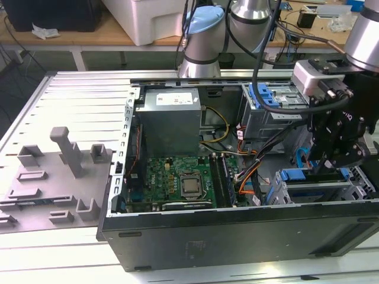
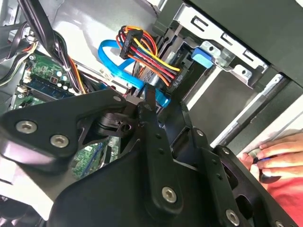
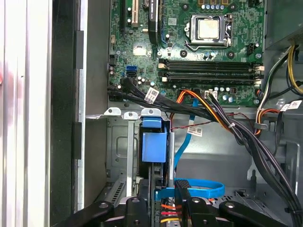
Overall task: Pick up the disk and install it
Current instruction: 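Insert the second disk wire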
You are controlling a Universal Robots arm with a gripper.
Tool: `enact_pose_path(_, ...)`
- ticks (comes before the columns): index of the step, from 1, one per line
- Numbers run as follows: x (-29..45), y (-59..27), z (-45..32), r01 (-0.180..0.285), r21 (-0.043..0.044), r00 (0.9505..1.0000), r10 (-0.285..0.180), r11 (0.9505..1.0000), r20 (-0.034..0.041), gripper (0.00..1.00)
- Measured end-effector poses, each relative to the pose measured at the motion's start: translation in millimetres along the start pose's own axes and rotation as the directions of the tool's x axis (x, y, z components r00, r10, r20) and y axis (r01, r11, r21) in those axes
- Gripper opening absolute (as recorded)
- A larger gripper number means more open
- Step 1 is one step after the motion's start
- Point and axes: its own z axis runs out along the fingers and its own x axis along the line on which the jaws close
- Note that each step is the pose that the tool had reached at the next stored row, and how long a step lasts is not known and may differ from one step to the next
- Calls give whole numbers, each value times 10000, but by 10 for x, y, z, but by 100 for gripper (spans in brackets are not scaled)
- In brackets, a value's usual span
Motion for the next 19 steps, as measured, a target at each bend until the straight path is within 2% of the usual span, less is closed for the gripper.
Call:
enact_pose_path(5, 6, -1, -103, 0, 0, 10000, 0, 10000, 0, 36)
enact_pose_path(8, 12, -2, -208, 0, 0, 10000, 0, 10000, -1, 36)
enact_pose_path(14, 20, 5, -338, -3, 48, 10000, 3, 10000, -3, 36)
enact_pose_path(15, 21, 7, -354, -5, 58, 10000, 5, 10000, -3, 34)
enact_pose_path(16, 22, 9, -370, -5, 70, 10000, 5, 10000, -4, 27)
enact_pose_path(17, 23, 10, -377, -5, 81, 10000, 5, 10000, -3, 27)
enact_pose_path(19, 23, 11, -383, -4, 94, 10000, 4, 10000, 0, 15)
